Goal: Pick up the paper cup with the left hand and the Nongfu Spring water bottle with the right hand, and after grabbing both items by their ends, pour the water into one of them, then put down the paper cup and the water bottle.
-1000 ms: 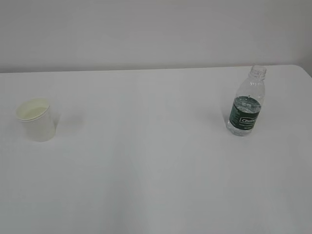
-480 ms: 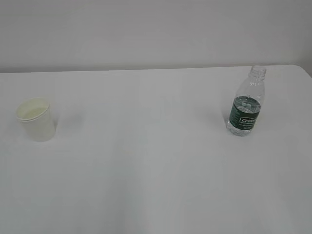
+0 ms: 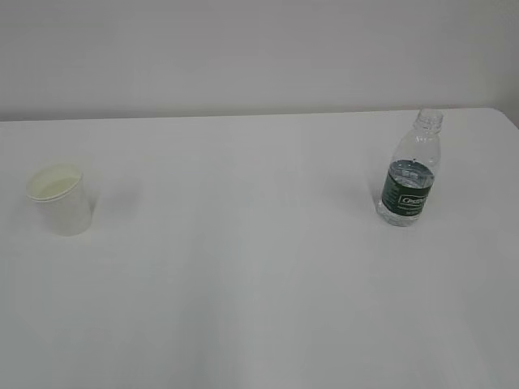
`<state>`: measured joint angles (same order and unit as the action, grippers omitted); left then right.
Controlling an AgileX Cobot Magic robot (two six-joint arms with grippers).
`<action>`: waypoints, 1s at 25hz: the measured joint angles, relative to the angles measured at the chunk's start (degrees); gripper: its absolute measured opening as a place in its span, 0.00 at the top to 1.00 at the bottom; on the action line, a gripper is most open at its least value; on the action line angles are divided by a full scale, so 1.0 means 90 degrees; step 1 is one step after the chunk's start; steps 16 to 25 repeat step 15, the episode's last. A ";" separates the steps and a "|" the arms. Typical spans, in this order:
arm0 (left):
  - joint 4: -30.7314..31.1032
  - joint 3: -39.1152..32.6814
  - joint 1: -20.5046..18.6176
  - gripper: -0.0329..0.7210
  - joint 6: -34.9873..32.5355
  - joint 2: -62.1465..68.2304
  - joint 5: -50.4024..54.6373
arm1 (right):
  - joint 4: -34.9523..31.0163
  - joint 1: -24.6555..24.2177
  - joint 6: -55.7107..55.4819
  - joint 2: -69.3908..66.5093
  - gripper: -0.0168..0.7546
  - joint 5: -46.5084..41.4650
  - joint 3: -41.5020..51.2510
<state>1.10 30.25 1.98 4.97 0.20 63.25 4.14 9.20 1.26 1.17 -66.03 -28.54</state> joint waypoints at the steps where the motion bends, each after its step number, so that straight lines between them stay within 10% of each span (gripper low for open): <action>1: 0.0000 0.0000 0.0000 0.49 0.0000 0.0000 0.0000 | 0.0000 0.0000 0.0000 0.0000 0.22 0.0000 0.0000; 25: 0.0000 0.0000 0.0000 0.52 -0.0004 0.0000 0.0000 | 0.0010 0.0000 0.0000 0.0000 0.22 0.0015 0.0000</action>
